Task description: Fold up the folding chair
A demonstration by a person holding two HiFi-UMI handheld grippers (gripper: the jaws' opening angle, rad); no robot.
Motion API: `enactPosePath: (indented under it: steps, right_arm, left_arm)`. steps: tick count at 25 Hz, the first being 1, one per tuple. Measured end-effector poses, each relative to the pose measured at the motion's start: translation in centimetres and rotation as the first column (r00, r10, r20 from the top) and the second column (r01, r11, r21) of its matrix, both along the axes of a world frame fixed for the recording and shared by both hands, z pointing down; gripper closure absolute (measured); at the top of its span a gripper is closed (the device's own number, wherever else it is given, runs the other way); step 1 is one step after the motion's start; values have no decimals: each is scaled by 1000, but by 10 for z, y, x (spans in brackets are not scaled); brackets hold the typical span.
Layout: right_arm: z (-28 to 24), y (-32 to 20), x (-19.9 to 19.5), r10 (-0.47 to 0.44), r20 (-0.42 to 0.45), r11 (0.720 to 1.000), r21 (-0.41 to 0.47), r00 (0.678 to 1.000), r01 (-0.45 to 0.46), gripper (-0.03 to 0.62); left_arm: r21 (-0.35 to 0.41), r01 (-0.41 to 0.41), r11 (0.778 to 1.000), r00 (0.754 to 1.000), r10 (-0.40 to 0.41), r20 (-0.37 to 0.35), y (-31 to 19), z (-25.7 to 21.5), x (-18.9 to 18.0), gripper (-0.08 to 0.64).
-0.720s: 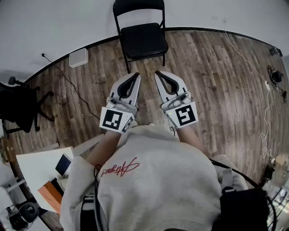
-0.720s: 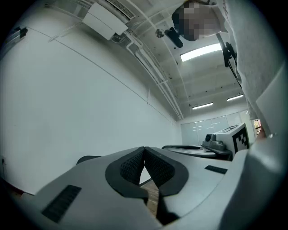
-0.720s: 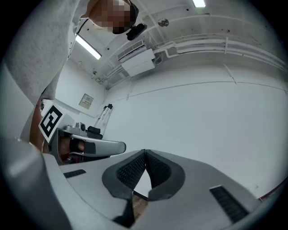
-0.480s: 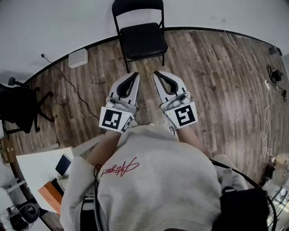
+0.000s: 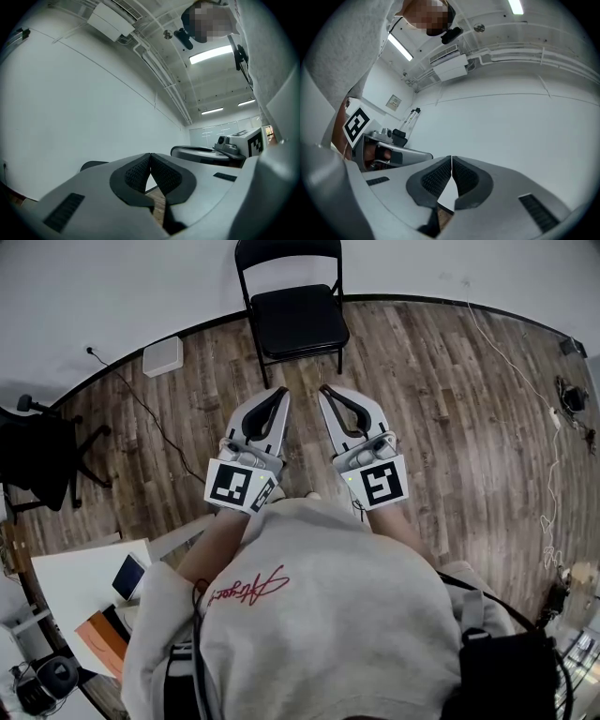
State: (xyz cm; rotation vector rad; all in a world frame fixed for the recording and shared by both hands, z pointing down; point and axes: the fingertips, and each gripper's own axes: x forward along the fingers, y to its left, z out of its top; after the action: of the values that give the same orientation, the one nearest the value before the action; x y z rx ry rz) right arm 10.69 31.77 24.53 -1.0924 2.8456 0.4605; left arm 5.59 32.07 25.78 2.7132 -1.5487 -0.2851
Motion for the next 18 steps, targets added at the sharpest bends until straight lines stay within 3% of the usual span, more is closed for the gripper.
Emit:
enactPosePath:
  steps: [10,18]
  right_arm:
    - [0,-3,11,-6,11,1000,18,1000,6,574]
    - [12,-10,16,-60,2,998,7,998,60,574]
  left_arm:
    - [9,35,999,999,-35,-19,-1,-2,5,543]
    - [20,115,993,993,-114,-38,-11,3,2,543]
